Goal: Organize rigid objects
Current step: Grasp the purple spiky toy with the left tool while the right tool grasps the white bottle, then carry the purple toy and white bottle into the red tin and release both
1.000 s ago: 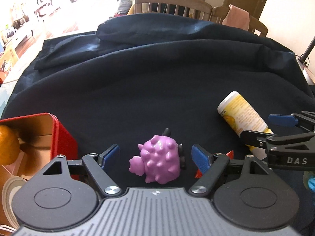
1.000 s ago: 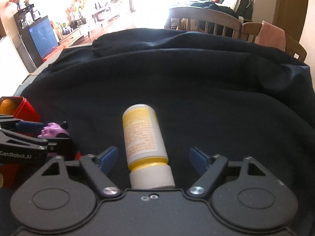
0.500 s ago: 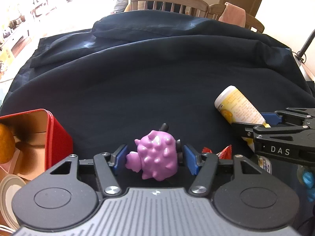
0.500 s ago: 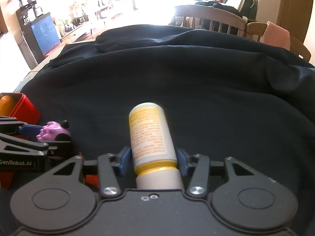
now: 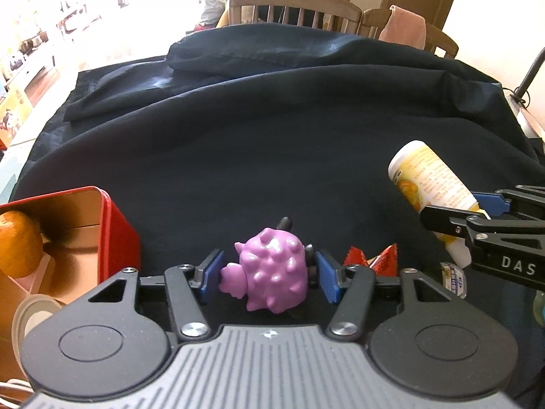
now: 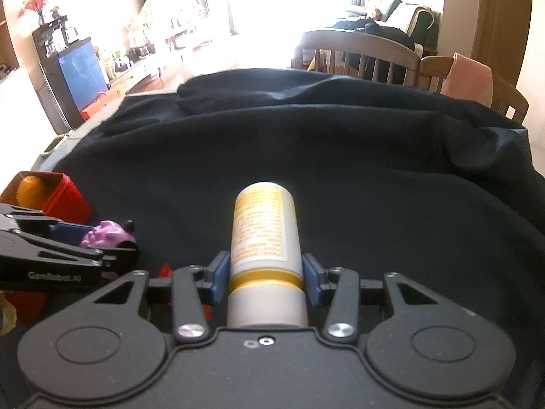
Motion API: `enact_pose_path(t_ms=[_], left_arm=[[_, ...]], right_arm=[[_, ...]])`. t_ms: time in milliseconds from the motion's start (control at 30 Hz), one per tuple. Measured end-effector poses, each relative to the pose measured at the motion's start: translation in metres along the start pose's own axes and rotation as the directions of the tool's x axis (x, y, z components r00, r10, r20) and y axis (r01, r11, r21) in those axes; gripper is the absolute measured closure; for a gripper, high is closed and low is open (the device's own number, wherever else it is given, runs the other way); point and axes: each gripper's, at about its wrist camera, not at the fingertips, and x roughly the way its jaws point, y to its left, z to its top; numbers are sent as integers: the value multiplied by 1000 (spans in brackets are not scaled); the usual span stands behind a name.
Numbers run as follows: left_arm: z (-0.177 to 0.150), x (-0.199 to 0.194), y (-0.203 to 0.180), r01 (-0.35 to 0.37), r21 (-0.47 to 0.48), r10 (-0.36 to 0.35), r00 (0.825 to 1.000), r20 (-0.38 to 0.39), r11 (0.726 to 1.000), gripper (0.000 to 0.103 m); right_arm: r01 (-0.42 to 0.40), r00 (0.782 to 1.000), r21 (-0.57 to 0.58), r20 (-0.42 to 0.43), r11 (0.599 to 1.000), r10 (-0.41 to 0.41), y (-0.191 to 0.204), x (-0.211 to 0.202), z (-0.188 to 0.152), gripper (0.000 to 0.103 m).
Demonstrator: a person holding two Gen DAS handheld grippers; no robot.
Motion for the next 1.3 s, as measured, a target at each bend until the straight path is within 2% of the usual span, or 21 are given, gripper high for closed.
enact_pose_path(t_ms=[733, 1000, 1300], left_arm=[[-18, -84, 19, 35, -67, -31, 997, 70, 997, 46], [-30, -121, 37, 55, -100, -46, 995, 89, 993, 46], [-43, -143, 76, 37, -151, -21, 994, 105, 988, 46]], right_arm=[[-71, 994, -21, 76, 997, 72, 50, -86, -7, 59], [-105, 990, -35, 92, 994, 108, 74, -102, -9, 59], [-149, 983, -53, 104, 987, 154, 110, -104, -3, 59]])
